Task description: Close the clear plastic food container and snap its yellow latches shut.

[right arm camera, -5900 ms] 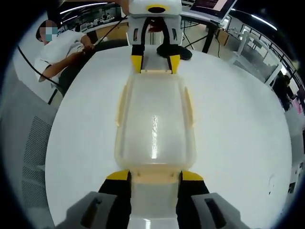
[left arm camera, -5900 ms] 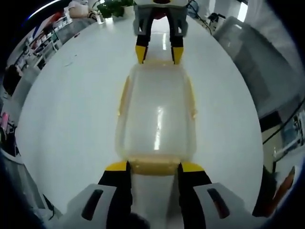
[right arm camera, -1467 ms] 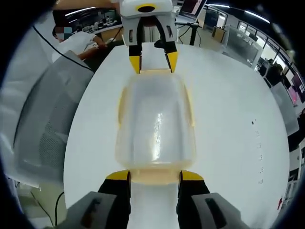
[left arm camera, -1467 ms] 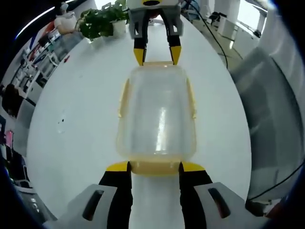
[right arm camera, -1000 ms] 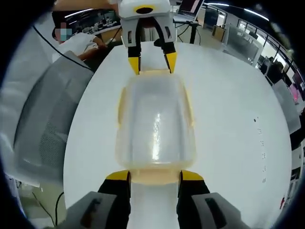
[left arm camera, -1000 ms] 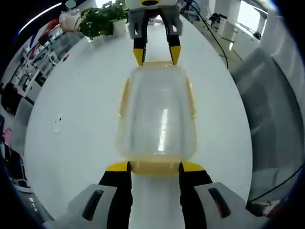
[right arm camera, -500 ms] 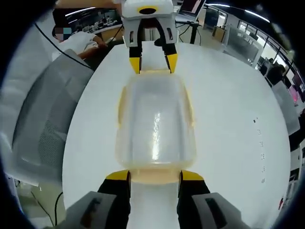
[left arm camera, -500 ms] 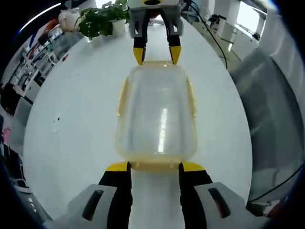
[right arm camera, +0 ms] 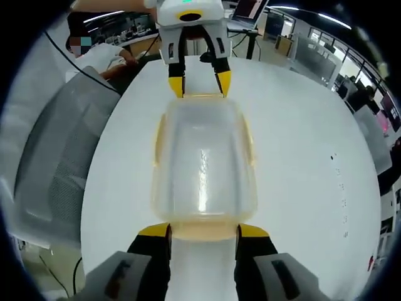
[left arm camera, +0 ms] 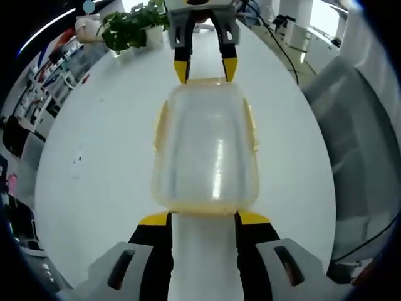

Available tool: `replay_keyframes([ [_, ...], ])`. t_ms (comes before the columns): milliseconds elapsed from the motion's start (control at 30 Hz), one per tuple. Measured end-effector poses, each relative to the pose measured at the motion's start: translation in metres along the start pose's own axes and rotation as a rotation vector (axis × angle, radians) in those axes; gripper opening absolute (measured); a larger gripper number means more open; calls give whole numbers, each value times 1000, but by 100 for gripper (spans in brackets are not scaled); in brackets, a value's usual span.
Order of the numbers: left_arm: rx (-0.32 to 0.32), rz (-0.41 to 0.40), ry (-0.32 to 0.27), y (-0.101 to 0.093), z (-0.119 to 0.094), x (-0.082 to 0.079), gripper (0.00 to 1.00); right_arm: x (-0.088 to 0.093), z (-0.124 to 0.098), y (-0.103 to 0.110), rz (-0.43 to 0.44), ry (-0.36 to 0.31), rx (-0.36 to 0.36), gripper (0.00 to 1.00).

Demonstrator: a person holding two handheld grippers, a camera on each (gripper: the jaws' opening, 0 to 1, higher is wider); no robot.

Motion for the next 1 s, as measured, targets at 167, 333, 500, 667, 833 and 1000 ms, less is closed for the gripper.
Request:
replay_keyframes([
  [167,-12,1,-6,1,-7,1,51,3,-7,0,19,-13,25,45],
  [333,-34,-33,-35,1,-16,-1,52,3,-15,6,53,-52,41,44],
  [500,-61,-135,-66,2,-23,-7,54,1,-21,11,90,-94,61,45],
  [667,-97,-276,-82,3,-24,-9,53,-1,-22,16,194,-116,89,44],
  [833,-100,-410,-82,0,-20,-8,48,-2,-23,15,328,-146,107,42],
  [1000,-114,-632,-168,3,-22,-12,46,-6,-23,11,461,-186,122,44],
])
Point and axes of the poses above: the point that each gripper's makers call its tool centre point, and the gripper's own axes: z roughly forward along the fingers, y roughly to its left, x roughly out of its underside, the point moved 8 cm from there along -z, roughly backward along the fingers, and after that the axes turned 1 degree about -y, right-handed, at the moved point
